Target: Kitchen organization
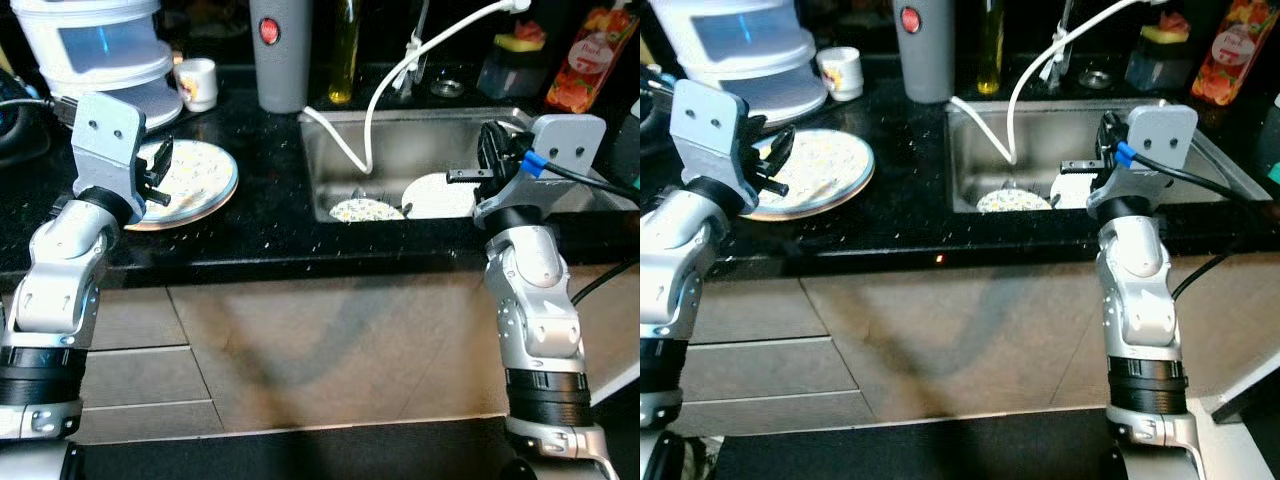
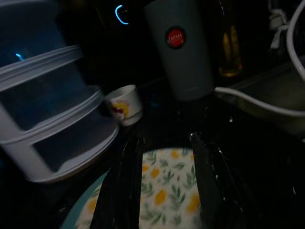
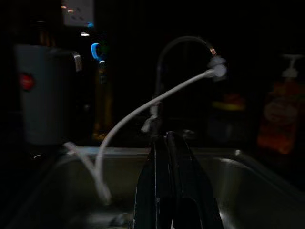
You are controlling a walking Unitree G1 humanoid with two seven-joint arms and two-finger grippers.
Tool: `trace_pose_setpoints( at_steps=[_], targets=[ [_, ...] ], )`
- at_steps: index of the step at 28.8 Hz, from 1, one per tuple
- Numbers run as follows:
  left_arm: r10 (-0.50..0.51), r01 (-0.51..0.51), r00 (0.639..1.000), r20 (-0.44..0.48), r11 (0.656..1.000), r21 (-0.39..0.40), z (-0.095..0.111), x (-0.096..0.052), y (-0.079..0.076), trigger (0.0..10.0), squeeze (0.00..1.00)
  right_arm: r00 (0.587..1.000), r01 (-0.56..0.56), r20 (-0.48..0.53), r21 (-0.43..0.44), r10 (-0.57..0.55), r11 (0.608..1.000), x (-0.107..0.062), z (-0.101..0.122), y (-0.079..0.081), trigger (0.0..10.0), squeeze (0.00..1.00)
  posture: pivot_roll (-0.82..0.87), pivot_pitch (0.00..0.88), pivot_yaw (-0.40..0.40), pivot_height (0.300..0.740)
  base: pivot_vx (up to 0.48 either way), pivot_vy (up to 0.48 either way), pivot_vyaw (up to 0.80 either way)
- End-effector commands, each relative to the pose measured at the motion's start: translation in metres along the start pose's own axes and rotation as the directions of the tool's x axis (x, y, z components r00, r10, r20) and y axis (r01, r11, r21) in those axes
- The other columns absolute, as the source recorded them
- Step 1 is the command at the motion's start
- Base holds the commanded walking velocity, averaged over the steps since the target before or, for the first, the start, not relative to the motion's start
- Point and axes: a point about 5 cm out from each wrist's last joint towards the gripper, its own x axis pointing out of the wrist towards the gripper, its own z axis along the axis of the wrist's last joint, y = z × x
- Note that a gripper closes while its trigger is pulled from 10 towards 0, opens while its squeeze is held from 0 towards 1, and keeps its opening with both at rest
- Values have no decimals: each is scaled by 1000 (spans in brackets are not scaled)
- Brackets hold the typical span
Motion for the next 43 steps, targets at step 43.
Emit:
trace_pose_setpoints(
  at_steps=[43],
  targets=[
    [-513,606,760,-400,782,147,-18,-56,10,10000,0,998,-53,-10,48,54,997,4,-5,16,10000,0,155,64,-24,740,55,0,0]
  ],
)
